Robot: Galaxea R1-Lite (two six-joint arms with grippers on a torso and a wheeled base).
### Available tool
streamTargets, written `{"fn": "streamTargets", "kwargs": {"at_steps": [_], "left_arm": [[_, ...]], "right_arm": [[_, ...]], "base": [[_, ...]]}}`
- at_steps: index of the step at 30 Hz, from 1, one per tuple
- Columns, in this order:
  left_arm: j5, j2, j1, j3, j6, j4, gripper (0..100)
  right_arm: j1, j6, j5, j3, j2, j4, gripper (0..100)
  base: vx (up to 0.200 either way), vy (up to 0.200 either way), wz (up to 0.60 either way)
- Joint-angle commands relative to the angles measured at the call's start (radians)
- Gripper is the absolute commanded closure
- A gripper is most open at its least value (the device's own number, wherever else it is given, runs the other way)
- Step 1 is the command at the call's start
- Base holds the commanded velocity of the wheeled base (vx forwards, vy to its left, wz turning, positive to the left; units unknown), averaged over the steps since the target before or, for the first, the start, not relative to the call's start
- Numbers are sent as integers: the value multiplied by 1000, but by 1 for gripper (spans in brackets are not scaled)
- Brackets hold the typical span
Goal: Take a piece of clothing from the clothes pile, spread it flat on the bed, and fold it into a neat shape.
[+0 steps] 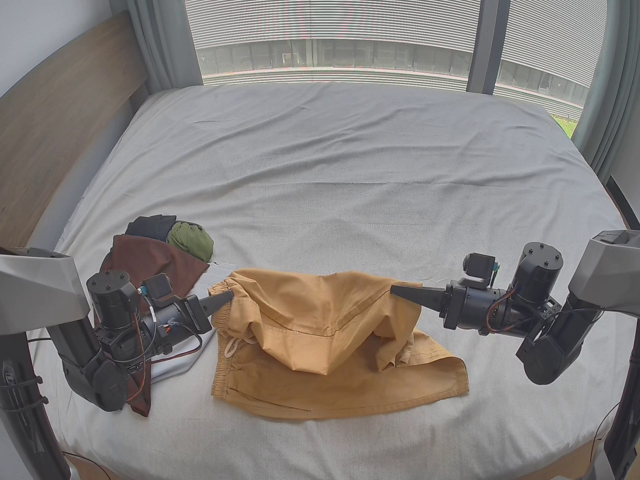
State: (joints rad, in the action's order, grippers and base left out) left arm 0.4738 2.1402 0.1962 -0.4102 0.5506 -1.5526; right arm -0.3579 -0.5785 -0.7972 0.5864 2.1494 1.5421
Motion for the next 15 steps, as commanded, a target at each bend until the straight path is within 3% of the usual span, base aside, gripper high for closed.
{"fn": "streamTargets", "kwargs": {"at_steps": [1,15], "left_arm": [[0,-14,0,-2,0,-3,100],[0,-48,-1,-2,-3,-3,100]], "right_arm": [[17,-1,0,0,-25,0,100],[73,-11,0,6,-51,0,100]], "base": [[0,0,0],[0,0,0]]}}
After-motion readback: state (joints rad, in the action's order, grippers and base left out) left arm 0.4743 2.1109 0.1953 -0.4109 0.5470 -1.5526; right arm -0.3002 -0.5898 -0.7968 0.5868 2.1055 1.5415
